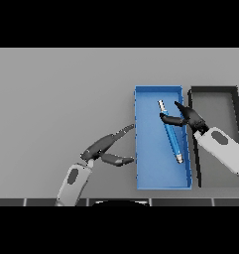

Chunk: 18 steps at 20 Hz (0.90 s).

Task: Pick up the blue pipe and place it into the blue bin.

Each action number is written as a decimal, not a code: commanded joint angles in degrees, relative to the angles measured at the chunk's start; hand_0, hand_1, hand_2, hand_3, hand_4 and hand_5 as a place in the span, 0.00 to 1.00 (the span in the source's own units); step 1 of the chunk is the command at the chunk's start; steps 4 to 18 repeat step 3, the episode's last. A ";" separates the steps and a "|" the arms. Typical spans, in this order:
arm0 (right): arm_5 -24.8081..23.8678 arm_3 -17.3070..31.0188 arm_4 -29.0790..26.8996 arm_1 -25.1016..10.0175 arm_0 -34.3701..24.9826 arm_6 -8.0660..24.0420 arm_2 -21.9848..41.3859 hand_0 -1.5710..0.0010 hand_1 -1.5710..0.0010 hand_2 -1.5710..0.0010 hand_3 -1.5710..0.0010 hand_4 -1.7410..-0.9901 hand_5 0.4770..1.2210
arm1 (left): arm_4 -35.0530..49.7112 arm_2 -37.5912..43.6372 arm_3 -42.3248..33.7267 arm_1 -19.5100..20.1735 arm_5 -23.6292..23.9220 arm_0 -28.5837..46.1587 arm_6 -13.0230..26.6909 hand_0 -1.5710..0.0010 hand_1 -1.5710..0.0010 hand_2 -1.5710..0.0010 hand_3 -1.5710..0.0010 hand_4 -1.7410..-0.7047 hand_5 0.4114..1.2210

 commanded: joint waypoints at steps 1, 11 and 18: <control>0.21 -0.43 0.34 -0.67 0.28 -0.21 0.22 1.00 1.00 1.00 1.00 0.96 0.24 | 0.25 -0.03 -0.14 0.02 -0.19 0.42 0.05 1.00 1.00 1.00 1.00 0.83 0.02; 0.05 -1.11 -0.13 -1.07 0.81 -0.55 -0.01 1.00 1.00 1.00 1.00 0.96 0.22 | 0.30 0.35 -0.17 -0.12 0.20 -0.02 0.29 1.00 1.00 1.00 1.00 0.83 0.02; 0.05 -1.11 -0.13 -1.07 0.81 -0.55 -0.01 1.00 1.00 1.00 1.00 0.96 0.22 | 0.30 0.35 -0.17 -0.12 0.20 -0.02 0.29 1.00 1.00 1.00 1.00 0.83 0.02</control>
